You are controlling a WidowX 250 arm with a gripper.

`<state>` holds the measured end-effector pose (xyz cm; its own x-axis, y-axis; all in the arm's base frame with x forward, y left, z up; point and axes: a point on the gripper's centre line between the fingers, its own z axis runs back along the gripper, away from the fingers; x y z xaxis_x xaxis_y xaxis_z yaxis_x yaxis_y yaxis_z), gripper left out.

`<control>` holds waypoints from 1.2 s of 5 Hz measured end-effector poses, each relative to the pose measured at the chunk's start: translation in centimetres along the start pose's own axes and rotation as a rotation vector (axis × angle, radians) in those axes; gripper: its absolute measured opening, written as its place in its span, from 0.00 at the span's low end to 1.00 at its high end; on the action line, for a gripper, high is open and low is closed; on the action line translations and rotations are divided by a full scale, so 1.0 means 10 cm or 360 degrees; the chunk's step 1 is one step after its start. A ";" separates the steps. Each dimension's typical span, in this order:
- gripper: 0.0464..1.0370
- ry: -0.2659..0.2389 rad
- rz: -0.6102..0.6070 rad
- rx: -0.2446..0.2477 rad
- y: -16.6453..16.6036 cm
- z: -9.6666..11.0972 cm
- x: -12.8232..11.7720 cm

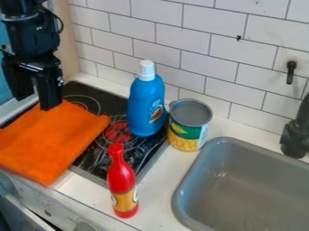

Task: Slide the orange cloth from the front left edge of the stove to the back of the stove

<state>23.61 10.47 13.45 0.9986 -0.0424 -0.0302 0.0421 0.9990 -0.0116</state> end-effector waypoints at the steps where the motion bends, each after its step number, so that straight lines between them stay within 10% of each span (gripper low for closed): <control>1: 0.97 0.0035 0.0000 -0.0017 -0.01 -0.07 0.00; 6: 0.96 0.0309 0.0122 0.0135 0.52 -0.97 0.30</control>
<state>26.57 15.42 3.63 0.9747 0.0410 -0.2195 -0.0234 0.9963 0.0822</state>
